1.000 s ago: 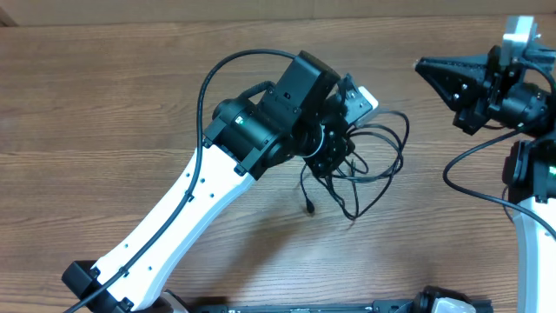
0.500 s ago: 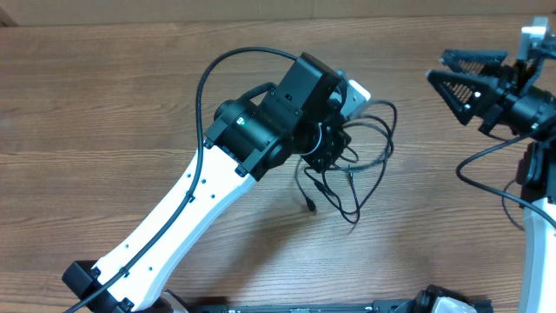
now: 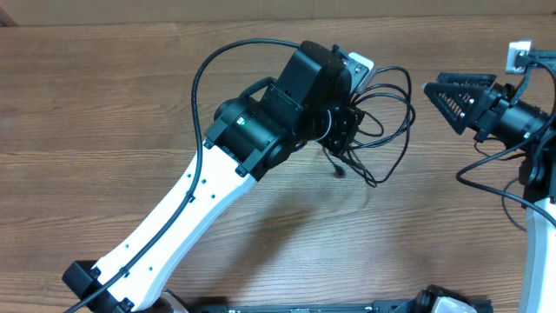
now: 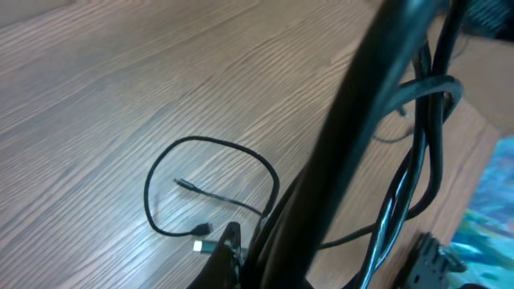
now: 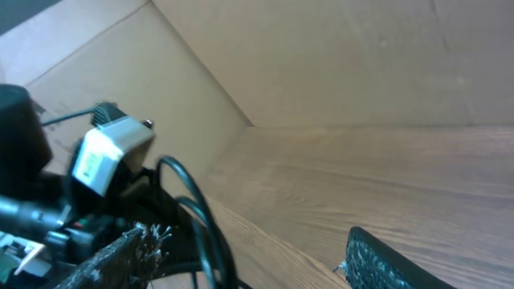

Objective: Untangle cables

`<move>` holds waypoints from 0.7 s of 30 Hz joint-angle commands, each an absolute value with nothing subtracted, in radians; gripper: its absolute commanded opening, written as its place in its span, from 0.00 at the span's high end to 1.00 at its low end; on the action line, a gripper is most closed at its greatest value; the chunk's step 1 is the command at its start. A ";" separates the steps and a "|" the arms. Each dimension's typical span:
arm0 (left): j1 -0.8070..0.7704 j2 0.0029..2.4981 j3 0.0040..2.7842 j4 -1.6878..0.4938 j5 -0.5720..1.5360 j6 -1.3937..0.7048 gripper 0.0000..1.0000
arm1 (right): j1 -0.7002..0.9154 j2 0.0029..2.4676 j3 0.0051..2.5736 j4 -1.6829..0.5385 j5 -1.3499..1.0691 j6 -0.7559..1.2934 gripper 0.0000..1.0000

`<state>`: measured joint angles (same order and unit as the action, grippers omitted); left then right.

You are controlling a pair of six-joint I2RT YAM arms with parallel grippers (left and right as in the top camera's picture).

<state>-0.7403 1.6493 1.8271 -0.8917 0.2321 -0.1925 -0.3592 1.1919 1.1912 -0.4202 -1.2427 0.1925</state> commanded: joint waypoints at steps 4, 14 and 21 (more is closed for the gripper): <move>-0.762 1.623 1.845 -0.856 0.305 -0.218 0.96 | -0.359 1.178 1.200 -0.440 -1.204 0.117 0.26; -0.812 1.623 1.845 -0.825 0.305 -0.218 0.96 | -0.359 1.178 1.200 -0.458 -1.162 0.118 0.26; -0.820 1.623 1.845 -0.808 0.330 -0.217 0.96 | -0.359 1.178 1.200 -0.522 -1.045 0.095 0.26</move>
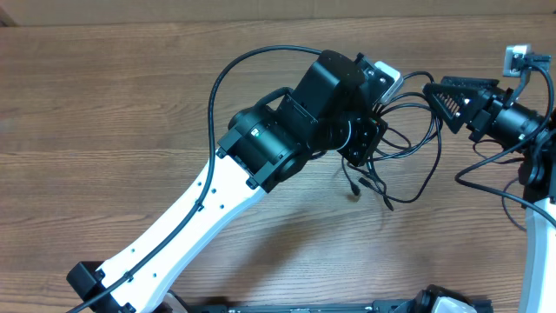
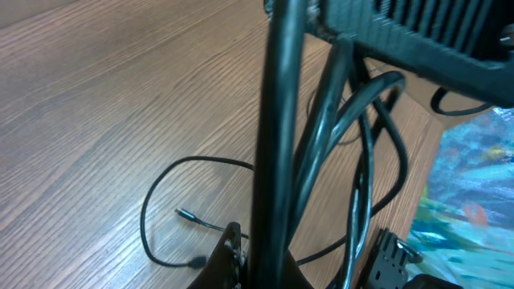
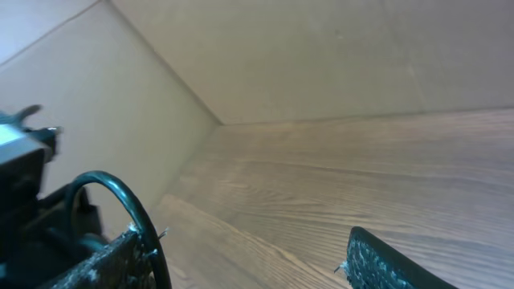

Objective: Untangle cables

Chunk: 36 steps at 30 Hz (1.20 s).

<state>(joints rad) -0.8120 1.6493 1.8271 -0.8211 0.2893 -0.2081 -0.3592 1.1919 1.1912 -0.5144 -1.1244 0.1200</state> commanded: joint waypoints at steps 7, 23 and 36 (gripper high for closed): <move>-0.820 1.623 1.845 -0.788 0.501 -0.180 0.96 | -0.359 1.178 1.199 -0.571 -0.782 0.096 0.25; -0.820 1.623 1.845 -0.879 0.770 -0.012 0.96 | -0.360 1.193 1.199 -0.619 -0.275 0.096 0.11; -0.818 1.623 1.845 -1.035 0.558 0.031 0.96 | -0.361 1.193 1.199 -0.581 -0.046 0.096 0.00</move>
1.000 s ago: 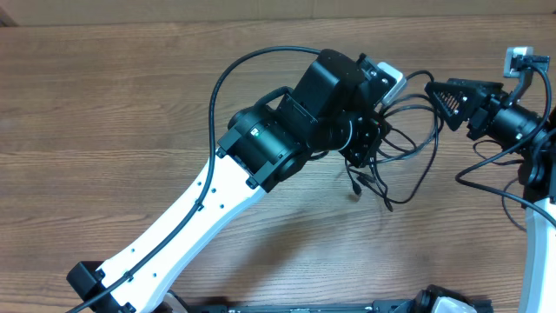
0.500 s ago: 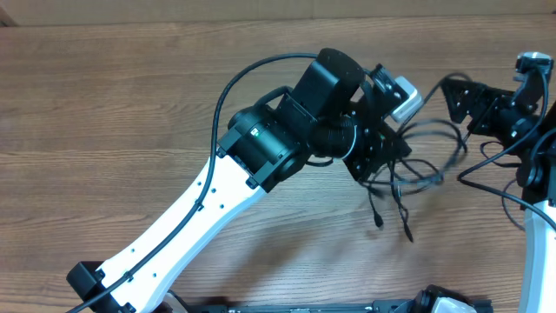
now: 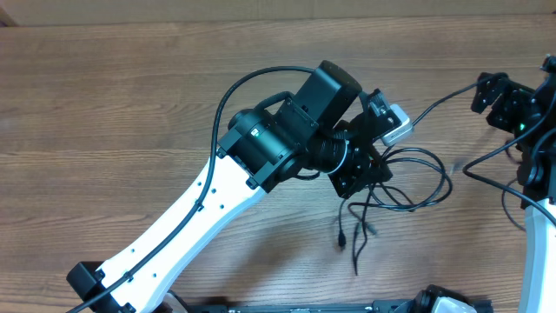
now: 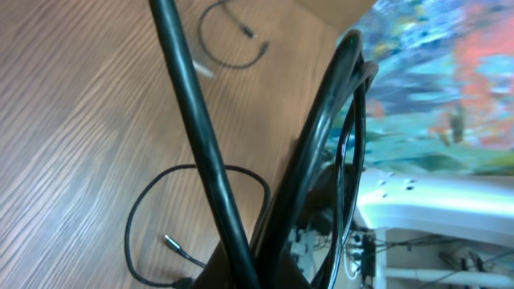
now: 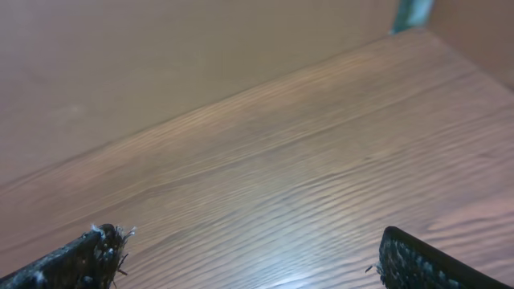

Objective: Untangle cables

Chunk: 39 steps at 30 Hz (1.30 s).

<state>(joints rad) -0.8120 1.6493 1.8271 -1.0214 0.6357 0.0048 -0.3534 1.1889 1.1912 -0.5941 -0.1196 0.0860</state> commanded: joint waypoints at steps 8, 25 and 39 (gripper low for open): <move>-0.818 1.623 1.845 -1.039 0.463 0.028 0.96 | -0.361 1.193 1.199 -0.630 -0.209 0.096 0.00; -0.748 1.623 1.845 -0.954 0.170 -0.468 0.96 | -0.361 1.193 1.199 -0.857 -0.777 0.043 0.00; -0.695 1.623 1.845 -0.825 0.356 -0.553 0.96 | -0.360 1.193 1.199 -0.832 -1.042 0.043 0.00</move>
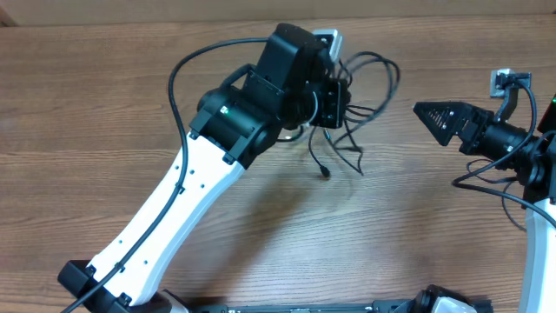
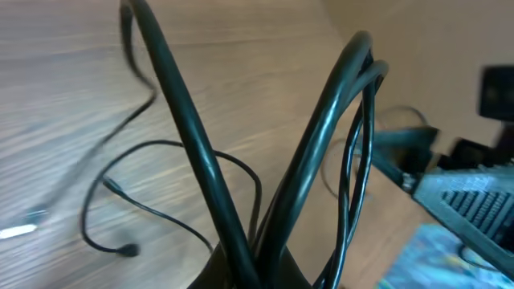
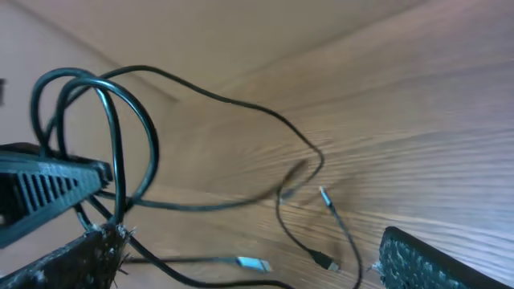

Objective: Untangle cables

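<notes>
A tangle of thin black cables (image 1: 369,78) hangs from my left gripper (image 1: 339,94), which is shut on the bundle above the far middle of the table. Loose ends with plugs (image 1: 325,170) trail down onto the wood. In the left wrist view, thick loops (image 2: 337,136) rise from the closed left gripper (image 2: 257,269). My right gripper (image 1: 419,109) is open and points left at the bundle, a short way off. The right wrist view shows the open right gripper (image 3: 249,241) facing the loops (image 3: 96,120), with a silver plug (image 3: 250,262) lying on the table.
The wooden table (image 1: 104,104) runs to a cardboard wall (image 1: 174,9) at the back. The left arm's white link (image 1: 174,226) crosses the near left. The right arm's own wiring (image 1: 486,174) hangs at the right edge.
My left gripper has carried the bundle from the middle right of the table up toward the far side. My right gripper was turned away at the far right and now faces the bundle.
My left gripper held the tangle at the far middle with the right gripper open nearby. Then the bundle was against the right gripper's fingers. Then the right gripper was back at the far right, the bundle lower. Now both face each other.
</notes>
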`<move>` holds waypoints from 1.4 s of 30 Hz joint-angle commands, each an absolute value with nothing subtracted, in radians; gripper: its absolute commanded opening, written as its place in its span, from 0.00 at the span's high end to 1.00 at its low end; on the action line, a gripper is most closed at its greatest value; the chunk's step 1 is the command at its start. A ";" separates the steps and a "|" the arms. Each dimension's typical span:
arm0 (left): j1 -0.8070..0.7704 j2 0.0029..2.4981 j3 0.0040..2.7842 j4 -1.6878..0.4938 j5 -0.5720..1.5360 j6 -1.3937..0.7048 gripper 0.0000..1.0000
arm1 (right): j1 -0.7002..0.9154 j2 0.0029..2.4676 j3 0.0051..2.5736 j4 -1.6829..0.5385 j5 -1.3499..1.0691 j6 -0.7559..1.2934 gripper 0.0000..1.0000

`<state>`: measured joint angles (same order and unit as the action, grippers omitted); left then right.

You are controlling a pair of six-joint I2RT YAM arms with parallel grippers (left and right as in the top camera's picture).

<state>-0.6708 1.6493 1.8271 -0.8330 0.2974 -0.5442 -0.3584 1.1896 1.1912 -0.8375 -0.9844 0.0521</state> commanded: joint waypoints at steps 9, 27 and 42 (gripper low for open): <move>-0.748 1.628 1.844 -0.822 0.374 -0.529 0.96 | -0.360 1.193 1.199 -0.813 -1.024 0.043 0.00; -0.716 1.628 1.844 -0.822 0.364 -0.476 0.96 | -0.360 1.193 1.199 -0.814 -0.952 0.044 0.00; -0.699 1.629 1.844 -0.827 0.404 -0.476 0.96 | -0.360 1.193 1.199 -0.807 -0.952 0.044 0.00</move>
<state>-0.6994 1.6493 1.8271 -0.8383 0.3809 -0.4942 -0.3584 1.1896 1.1912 -0.8181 -0.9604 0.0517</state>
